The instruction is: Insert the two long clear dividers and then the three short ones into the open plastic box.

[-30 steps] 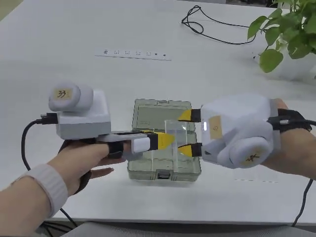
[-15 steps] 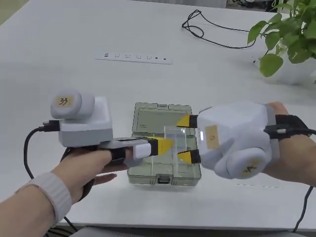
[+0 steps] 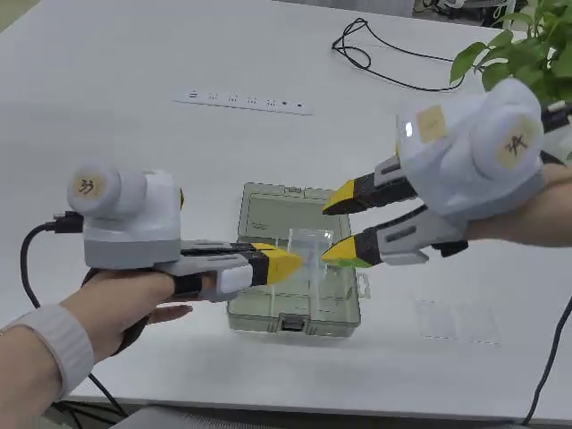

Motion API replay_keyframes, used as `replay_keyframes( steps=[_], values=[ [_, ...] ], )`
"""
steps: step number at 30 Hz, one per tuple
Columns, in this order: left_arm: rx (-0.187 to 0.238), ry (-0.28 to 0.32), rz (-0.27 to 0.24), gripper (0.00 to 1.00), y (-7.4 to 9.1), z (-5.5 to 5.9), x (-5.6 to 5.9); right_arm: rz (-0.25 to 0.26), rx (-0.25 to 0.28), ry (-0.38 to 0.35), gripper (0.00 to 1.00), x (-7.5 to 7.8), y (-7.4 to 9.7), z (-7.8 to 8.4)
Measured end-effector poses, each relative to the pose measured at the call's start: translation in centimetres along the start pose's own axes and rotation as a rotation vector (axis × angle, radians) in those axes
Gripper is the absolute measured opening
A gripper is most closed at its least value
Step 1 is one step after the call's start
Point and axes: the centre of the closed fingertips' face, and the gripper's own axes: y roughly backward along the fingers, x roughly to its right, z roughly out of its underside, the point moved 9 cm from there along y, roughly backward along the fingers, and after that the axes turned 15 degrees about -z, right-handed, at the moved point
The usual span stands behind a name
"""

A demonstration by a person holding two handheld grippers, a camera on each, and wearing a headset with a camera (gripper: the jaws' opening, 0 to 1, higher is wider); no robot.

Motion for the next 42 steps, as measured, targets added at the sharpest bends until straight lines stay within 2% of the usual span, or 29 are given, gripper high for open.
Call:
replay_keyframes(
  steps=[1,2,4,5,6,8,10,14,16,29,34,37,42],
  values=[
    [0.001,-0.052,0.011,0.0,0.1,0.1,-0.1,-0.038,-0.007,-0.016,0.29,0.3,0.1,-0.1],
    [0.014,-0.077,0.023,0.0,0.1,0.2,0.0,-0.066,-0.013,-0.026,0.28,0.4,0.1,-0.2],
    [0.002,-0.089,0.025,0.0,0.2,0.4,0.0,-0.086,-0.024,-0.025,0.26,0.9,0.2,-0.5],
    [0.008,-0.132,0.031,0.0,0.3,0.6,-0.1,-0.117,-0.029,-0.03,0.25,1.3,0.0,-0.5],
    [0.013,-0.159,0.037,0.0,0.3,0.6,-0.1,-0.125,-0.027,-0.036,0.25,1.6,-0.1,-0.7],
    [0.012,-0.191,0.052,0.0,0.4,0.8,0.1,-0.187,-0.031,-0.074,0.24,1.8,-0.6,-0.8],
    [0.017,-0.245,0.055,0.0,0.4,0.8,0.1,-0.234,-0.057,-0.078,0.21,1.8,-1.2,-1.0],
    [0.043,-0.301,0.066,0.0,0.6,0.8,0.2,-0.336,-0.122,-0.09,0.18,1.0,-2.6,-1.4],
    [0.05,-0.313,0.068,0.0,0.7,0.8,0.2,-0.332,-0.155,-0.076,0.17,1.1,-3.0,-1.4],
    [0.076,-0.315,0.064,0.0,1.1,1.2,0.2,-0.403,-0.201,-0.059,0.04,0.9,-4.1,-2.3],
    [0.073,-0.315,0.062,0.0,1.2,1.2,0.2,-0.426,-0.237,-0.013,0.03,0.7,-4.2,-2.6],
    [0.063,-0.311,0.055,0.0,1.2,1.2,0.2,-0.414,-0.269,-0.077,0.02,0.7,-4.3,-2.9],
    [0.044,-0.327,0.025,0.0,1.2,1.1,-0.2,-0.384,-0.307,-0.059,0.02,0.7,-4.7,-3.6]
  ],
)
